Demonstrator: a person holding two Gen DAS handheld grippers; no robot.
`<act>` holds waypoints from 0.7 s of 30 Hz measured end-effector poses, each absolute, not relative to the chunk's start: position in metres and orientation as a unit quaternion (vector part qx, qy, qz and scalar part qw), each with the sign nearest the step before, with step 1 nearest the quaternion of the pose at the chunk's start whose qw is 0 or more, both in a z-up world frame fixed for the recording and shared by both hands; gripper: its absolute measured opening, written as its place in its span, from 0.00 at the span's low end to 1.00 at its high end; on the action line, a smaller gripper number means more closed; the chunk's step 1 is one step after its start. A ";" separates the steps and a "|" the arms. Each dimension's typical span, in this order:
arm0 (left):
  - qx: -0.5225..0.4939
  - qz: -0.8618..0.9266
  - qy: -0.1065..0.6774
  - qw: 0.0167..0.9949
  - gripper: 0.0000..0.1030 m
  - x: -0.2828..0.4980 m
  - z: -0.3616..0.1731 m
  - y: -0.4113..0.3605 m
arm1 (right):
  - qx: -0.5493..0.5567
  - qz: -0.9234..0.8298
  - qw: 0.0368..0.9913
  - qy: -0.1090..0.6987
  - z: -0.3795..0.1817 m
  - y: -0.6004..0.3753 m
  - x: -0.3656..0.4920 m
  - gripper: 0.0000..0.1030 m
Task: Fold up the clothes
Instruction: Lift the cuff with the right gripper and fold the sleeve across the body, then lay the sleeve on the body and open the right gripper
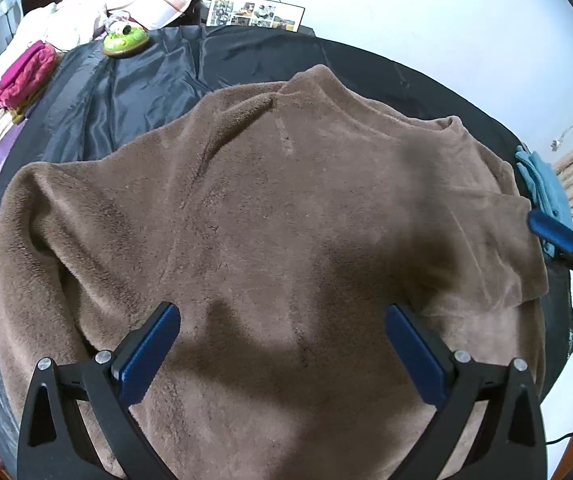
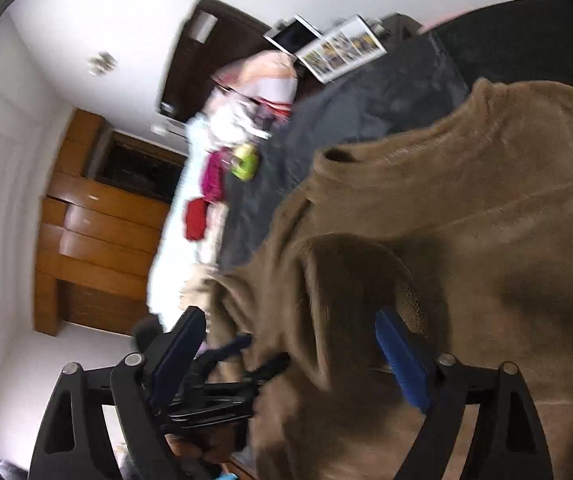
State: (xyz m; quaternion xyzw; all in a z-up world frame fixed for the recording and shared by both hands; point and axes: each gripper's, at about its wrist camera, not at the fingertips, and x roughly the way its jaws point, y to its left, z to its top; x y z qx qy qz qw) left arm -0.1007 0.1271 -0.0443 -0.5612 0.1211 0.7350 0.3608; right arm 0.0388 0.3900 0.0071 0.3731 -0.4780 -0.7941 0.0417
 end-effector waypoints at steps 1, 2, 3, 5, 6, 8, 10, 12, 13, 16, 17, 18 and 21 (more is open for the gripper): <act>-0.564 0.732 0.117 0.363 1.00 -0.101 -0.045 0.128 | 0.364 -0.797 0.043 -0.480 0.008 0.393 0.045 0.86; -0.566 0.729 0.110 0.368 1.00 -0.102 -0.046 0.129 | 0.361 -0.799 0.036 -0.479 0.008 0.395 0.051 0.86; -0.568 0.727 0.105 0.371 1.00 -0.103 -0.046 0.130 | 0.361 -0.800 0.027 -0.478 0.008 0.397 0.056 0.86; -0.574 0.722 0.093 0.376 1.00 -0.105 -0.047 0.131 | 0.371 -0.801 0.002 -0.469 0.001 0.401 0.068 0.86; -0.578 0.718 0.085 0.378 1.00 -0.108 -0.048 0.132 | 0.380 -0.802 -0.014 -0.460 -0.004 0.402 0.076 0.86; -0.586 0.714 0.068 0.378 1.00 -0.113 -0.050 0.135 | 0.396 -0.803 -0.045 -0.443 -0.014 0.404 0.091 0.86; -0.593 0.708 0.055 0.379 1.00 -0.118 -0.051 0.139 | 0.414 -0.799 -0.077 -0.430 -0.028 0.404 0.107 0.86; -0.599 0.702 0.048 0.383 1.00 -0.121 -0.054 0.147 | 0.423 -0.792 -0.103 -0.428 -0.037 0.406 0.121 0.86; -0.602 0.699 0.044 0.384 1.00 -0.123 -0.055 0.151 | 0.423 -0.787 -0.113 -0.435 -0.043 0.408 0.128 0.86; -0.605 0.695 0.055 0.385 1.00 -0.123 -0.063 0.167 | 0.416 -0.770 -0.128 -0.466 -0.059 0.413 0.146 0.86; -0.608 0.693 0.058 0.384 1.00 -0.122 -0.066 0.171 | 0.414 -0.769 -0.129 -0.470 -0.061 0.413 0.150 0.86; -0.611 0.690 0.061 0.384 1.00 -0.122 -0.069 0.175 | 0.414 -0.770 -0.129 -0.468 -0.061 0.412 0.153 0.86; -0.609 0.694 0.076 0.377 0.96 -0.119 -0.074 0.183 | 0.421 -0.778 -0.135 -0.446 -0.056 0.408 0.155 0.86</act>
